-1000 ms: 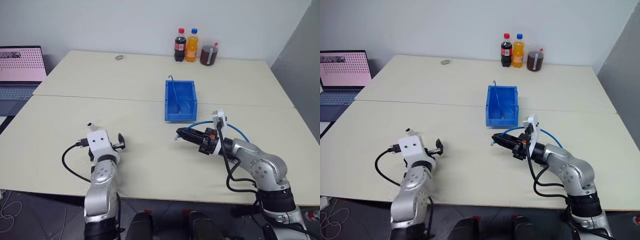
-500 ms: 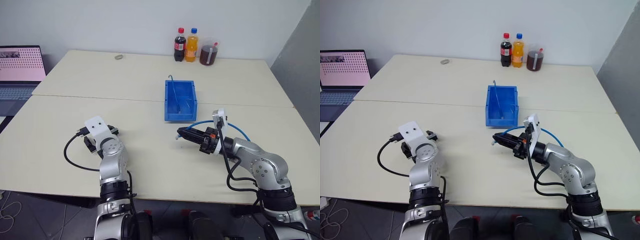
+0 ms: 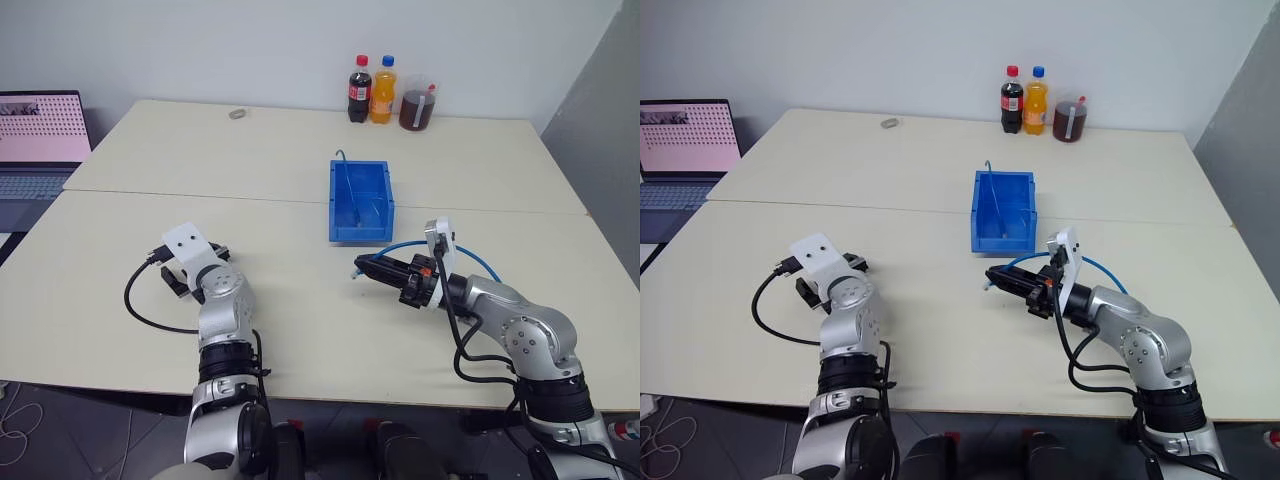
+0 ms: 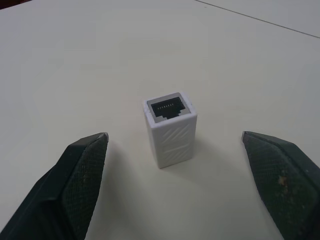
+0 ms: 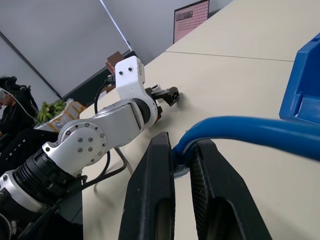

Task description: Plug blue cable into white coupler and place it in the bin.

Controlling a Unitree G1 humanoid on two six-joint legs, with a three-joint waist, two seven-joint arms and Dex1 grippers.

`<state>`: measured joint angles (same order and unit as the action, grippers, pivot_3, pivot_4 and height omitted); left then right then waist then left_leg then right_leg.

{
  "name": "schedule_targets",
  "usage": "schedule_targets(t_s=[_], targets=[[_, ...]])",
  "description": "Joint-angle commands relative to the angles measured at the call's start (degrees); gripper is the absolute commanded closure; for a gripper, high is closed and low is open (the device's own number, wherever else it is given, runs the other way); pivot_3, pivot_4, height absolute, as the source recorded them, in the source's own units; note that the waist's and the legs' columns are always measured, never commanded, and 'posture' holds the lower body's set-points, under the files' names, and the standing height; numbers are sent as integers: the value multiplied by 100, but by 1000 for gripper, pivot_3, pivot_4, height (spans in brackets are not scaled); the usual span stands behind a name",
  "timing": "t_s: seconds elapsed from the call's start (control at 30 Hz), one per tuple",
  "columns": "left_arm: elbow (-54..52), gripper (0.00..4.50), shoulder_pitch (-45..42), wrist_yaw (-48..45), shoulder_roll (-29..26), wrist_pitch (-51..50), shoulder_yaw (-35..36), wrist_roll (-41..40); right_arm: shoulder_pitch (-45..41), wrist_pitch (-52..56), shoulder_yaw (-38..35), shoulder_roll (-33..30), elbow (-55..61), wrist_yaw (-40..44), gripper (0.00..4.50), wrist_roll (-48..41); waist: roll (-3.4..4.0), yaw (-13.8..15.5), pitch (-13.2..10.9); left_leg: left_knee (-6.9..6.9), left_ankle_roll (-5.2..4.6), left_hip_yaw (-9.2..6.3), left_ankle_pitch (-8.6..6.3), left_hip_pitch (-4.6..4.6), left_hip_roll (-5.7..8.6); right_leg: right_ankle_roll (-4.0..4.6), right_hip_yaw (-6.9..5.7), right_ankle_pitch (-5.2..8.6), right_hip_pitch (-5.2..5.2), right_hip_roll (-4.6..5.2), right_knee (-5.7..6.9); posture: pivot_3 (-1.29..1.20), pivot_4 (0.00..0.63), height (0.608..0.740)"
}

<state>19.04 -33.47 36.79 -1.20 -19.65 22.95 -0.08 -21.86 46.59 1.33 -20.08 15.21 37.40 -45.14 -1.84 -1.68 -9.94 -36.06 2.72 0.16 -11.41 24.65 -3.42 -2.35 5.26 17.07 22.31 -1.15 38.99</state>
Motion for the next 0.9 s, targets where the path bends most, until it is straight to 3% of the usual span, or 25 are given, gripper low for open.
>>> schedule_targets(t_s=[0.03,0.2,0.23,0.67,0.9], targets=[[22,0,-166,67,-93,222,4,-9,-81,-56,-46,-43,223,52,4359,-21,0,0,0,0,0,0,0,0,0,0,0,0,0,0,0,0,150,740],[81,619,-182,90,-163,351,10,-7,-71,-49,-44,-41,235,39,4360,-21,0,-2,0,0,0,-1,0,0,0,0,-1,0,0,0,0,0,150,740],[88,1024,-181,95,-173,364,3,-6,-70,-49,-44,-39,235,38,4360,-21,0,-2,0,0,0,0,0,0,0,0,-1,0,0,0,0,0,150,740],[49,3579,-105,112,-175,395,-39,-18,-38,-76,-29,-18,235,31,4363,-1,0,0,0,0,1,0,0,0,0,1,-1,0,0,0,0,0,150,740],[-272,3700,151,-26,-44,254,-135,-48,-25,-87,-32,4,252,34,4365,20,0,0,0,0,1,0,0,0,0,1,-1,0,0,0,0,0,150,740]])
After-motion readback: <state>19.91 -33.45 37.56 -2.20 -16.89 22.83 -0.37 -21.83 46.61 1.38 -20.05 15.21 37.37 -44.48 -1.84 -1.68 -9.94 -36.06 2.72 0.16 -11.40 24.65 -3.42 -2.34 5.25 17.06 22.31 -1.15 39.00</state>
